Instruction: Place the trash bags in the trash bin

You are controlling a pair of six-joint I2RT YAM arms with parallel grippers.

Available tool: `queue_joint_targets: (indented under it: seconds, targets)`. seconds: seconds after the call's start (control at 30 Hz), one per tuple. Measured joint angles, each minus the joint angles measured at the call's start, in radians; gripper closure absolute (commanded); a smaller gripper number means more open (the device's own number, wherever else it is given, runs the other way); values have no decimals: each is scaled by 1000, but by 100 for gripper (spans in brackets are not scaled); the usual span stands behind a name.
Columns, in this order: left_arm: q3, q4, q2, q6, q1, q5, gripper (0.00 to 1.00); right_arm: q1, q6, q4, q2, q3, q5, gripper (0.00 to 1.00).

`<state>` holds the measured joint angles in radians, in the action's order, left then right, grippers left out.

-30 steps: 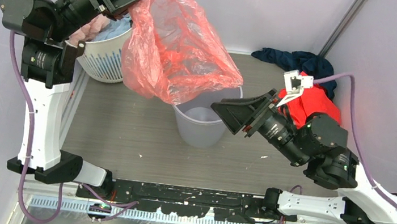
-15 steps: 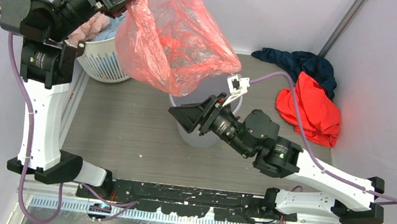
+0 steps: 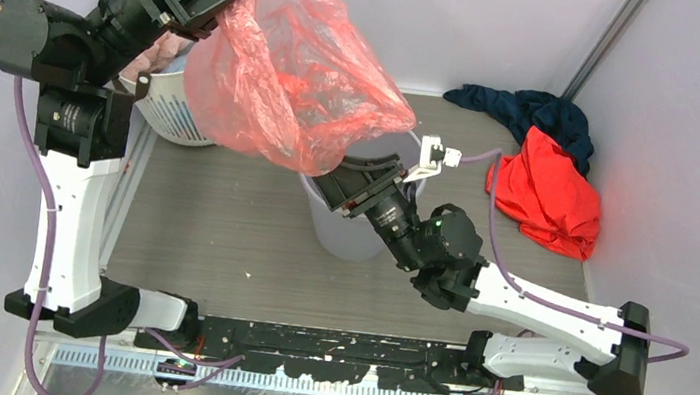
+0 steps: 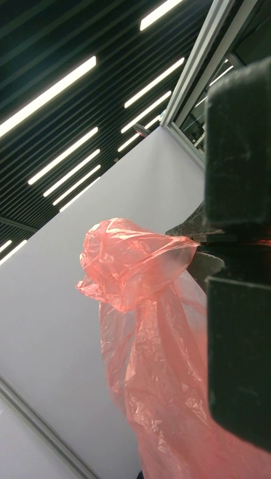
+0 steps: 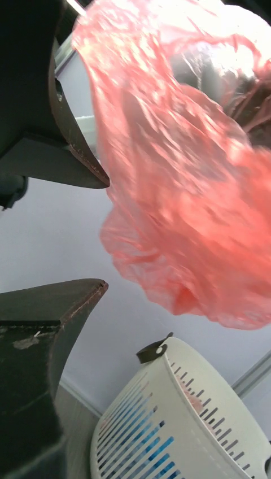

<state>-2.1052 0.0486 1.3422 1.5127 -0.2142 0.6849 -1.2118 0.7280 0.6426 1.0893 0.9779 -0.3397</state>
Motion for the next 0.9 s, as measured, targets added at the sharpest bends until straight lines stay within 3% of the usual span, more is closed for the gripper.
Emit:
queue_joint_targets:
  seconds: [0.5, 0.9]
  targets:
    - [106, -78, -66, 45, 0, -8, 100, 136, 171, 369, 144, -78, 48, 44]
    - [190, -114, -82, 60, 0, -11, 100, 176, 212, 469, 148, -77, 74, 31]
